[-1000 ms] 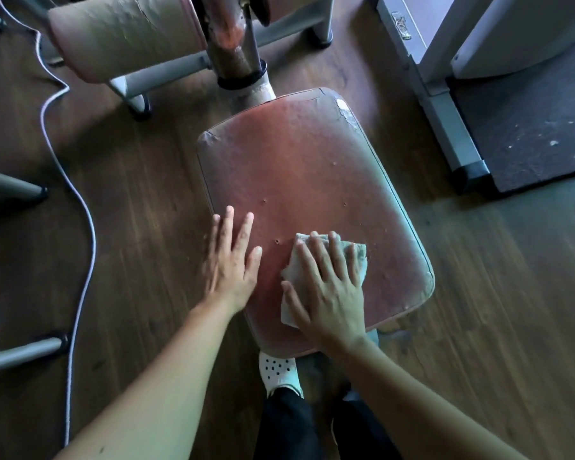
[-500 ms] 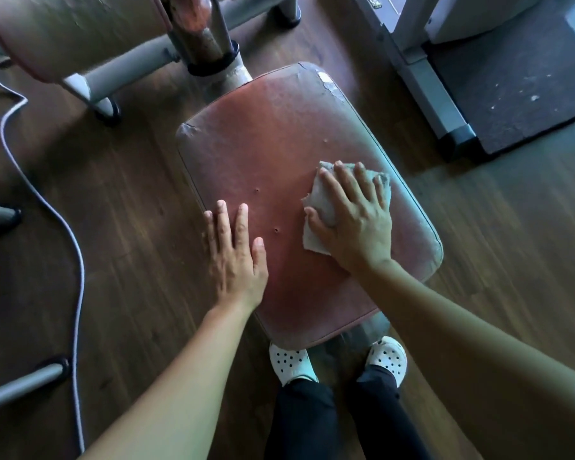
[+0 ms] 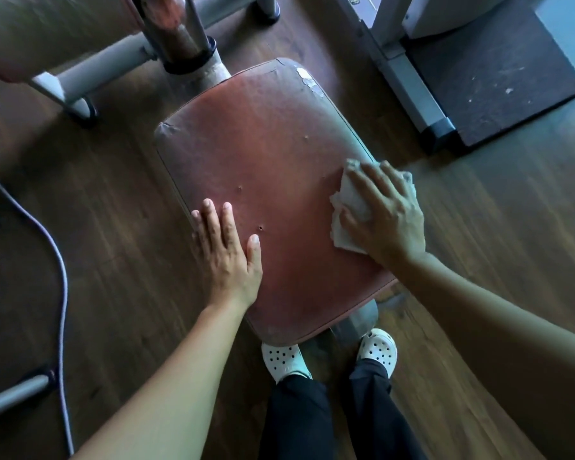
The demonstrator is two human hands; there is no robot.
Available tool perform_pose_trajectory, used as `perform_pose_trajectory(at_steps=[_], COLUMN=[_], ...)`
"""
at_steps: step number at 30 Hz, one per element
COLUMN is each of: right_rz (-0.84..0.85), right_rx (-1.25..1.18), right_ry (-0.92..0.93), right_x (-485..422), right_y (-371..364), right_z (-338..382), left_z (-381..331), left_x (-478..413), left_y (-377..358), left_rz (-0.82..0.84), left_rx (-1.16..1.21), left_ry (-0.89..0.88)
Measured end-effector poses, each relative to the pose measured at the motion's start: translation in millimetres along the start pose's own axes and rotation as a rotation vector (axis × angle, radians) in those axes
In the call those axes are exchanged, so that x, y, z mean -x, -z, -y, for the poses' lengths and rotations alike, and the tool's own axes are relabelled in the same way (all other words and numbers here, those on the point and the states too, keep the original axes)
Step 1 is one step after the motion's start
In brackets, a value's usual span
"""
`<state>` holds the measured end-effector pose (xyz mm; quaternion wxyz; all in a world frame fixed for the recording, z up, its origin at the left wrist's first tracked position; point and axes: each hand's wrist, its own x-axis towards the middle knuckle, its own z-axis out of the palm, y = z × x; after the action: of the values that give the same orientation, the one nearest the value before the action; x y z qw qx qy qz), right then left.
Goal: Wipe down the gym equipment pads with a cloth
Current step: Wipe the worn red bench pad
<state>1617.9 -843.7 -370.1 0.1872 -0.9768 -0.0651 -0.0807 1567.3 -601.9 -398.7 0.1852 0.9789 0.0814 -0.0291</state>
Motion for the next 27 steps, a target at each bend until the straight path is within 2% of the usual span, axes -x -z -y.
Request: perform_pose_trajectory(at_steps=[4,8,14,19,22,25,27], right_rz=[0.015,-0.014,-0.047,-0.147,-0.174,-0.126,-0.096], right_rx=[-0.007,0.04,0.023,0.074,0.117,0.101,0.109], right_ry=[0.133,0.112,0.097,0.07,-0.046,-0.242,-0.279], right_x=[47,56,17,-24,-45,-57,-58], right_y=[13,6,-28,-39,-36,-33,-32], right_z=[-7,6,56,47,32,26,25], left_z=[6,8,8,13,13,8,2], left_x=[0,0,1,0,-1,0,0], left_y=[5,6,12,21,21,20,21], left_rz=[0.021,0.037,0.075,0.14,0.155,0.145,0.132], left_rx=[-0.026,-0.054,-0.059,-0.079,-0.082,-0.097,-0.109], left_ry=[-0.032,-0.054,-0.052,-0.067,-0.066,-0.049,-0.047])
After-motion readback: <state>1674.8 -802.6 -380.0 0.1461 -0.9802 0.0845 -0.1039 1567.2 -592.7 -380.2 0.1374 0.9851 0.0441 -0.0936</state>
